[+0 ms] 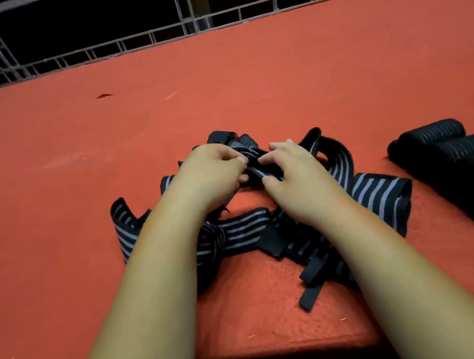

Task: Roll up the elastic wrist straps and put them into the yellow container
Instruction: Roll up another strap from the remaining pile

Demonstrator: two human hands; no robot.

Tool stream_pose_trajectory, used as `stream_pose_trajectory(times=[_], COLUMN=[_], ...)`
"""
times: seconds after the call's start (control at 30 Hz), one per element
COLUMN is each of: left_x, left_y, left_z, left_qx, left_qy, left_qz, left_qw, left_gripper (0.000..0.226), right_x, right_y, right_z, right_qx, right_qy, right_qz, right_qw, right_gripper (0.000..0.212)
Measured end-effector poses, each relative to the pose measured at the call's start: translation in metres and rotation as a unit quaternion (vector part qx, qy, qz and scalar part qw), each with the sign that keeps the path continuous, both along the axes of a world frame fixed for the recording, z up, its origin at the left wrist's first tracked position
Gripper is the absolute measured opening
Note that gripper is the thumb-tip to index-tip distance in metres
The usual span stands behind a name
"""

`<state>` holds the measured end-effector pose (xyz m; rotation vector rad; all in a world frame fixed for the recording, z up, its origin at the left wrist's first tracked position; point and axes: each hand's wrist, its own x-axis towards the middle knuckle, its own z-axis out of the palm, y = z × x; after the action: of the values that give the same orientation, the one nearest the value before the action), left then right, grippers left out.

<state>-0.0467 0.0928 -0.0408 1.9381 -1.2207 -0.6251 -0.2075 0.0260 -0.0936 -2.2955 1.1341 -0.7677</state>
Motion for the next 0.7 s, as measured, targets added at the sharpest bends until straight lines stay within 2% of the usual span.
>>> stream_pose_trajectory(times=[0.1,0.2,0.27,0.37,0.53,0.6,0.7], left_x=[0.027,0.056,0.070,0.095,0.130,0.141,0.158], left_y=[-0.017,-0.044,-0.062,-0.088,-0.128,-0.140,-0.152], left_z=[0.015,0.025,0.024,0.009,-0.026,-0.041,-0.059], left_qx=[0.010,0.058,0.105,0.158,0.241,0.253,0.227], left_qy=[-0.043,-0.160,-0.218,-0.258,-0.231,-0.218,-0.195], left_qz=[0.019,0.038,0.040,0.037,-0.024,-0.036,0.004], left_qw=[0.999,0.985,0.970,0.952,0.942,0.942,0.954], left_gripper=[0.019,0.021,0.029,0.050,0.111,0.121,0.117], right_x=[0.009,0.025,0.041,0.067,0.105,0.118,0.129], right_y=[-0.002,-0.010,-0.026,-0.062,-0.124,-0.142,-0.164], right_z=[0.008,0.019,0.029,0.043,0.037,0.024,0.006], right_qx=[0.017,0.029,0.029,0.064,0.121,0.135,0.183], right_qy=[-0.034,-0.032,-0.006,0.011,0.089,0.148,0.185], right_qz=[0.010,0.003,-0.008,-0.058,-0.118,-0.107,-0.101], right_qw=[0.999,0.999,1.000,0.996,0.982,0.974,0.960], right_gripper=[0.036,0.037,0.041,0.045,0.033,0.027,0.016])
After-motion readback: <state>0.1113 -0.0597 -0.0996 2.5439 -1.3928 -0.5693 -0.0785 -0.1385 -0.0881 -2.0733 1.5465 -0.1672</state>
